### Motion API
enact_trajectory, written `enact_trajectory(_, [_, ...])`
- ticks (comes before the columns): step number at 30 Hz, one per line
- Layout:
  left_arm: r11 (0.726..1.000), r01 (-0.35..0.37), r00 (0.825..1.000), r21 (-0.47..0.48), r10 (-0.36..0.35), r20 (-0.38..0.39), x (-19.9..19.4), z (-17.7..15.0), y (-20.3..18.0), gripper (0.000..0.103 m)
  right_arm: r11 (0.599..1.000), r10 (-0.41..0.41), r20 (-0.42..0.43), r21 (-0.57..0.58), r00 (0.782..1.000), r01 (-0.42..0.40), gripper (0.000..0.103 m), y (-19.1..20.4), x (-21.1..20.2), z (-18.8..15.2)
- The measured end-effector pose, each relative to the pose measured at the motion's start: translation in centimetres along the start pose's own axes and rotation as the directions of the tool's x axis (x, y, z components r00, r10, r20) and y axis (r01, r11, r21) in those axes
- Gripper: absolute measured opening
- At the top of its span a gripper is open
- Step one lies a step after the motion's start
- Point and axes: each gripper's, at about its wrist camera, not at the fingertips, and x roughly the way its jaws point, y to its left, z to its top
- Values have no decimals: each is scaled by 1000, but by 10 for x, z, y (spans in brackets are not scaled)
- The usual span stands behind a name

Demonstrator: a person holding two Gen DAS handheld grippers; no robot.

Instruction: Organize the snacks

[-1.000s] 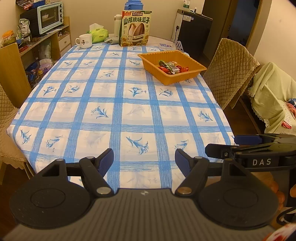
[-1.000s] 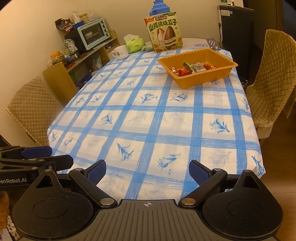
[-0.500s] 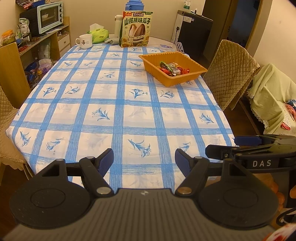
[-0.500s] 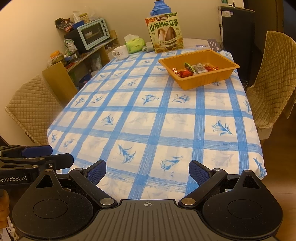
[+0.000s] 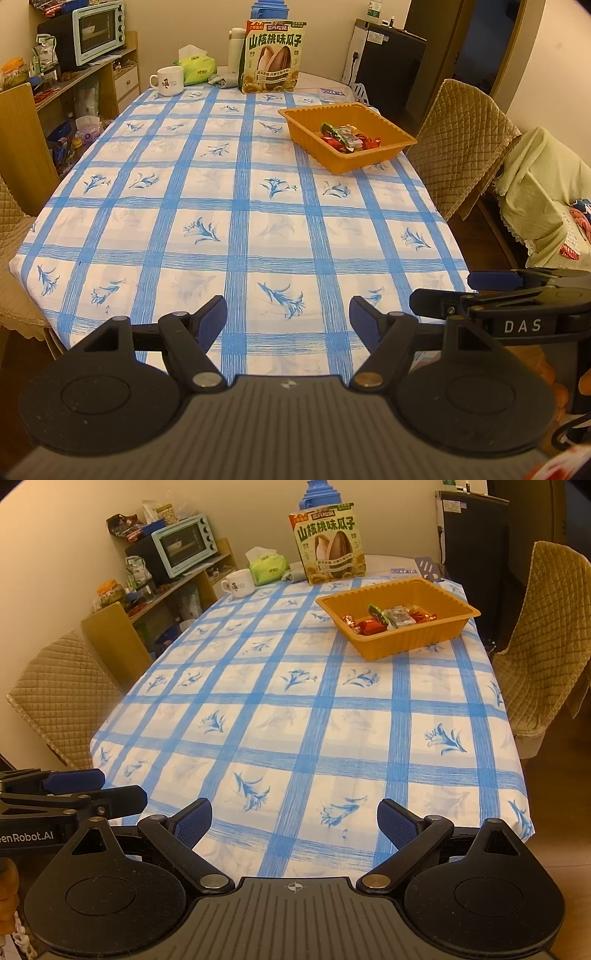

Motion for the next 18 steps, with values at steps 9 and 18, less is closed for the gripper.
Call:
enact_trajectory(9, [1000,-2,1000,-4,2,-4,1,1,1,71,1000,-1,-4,0,1000,1,96,-1,3,2])
enact_trajectory(18, [1000,-1,1000,-5,1,-4,1,2,2,71,1000,-2,-6,0,1000,2,96,0,4,3])
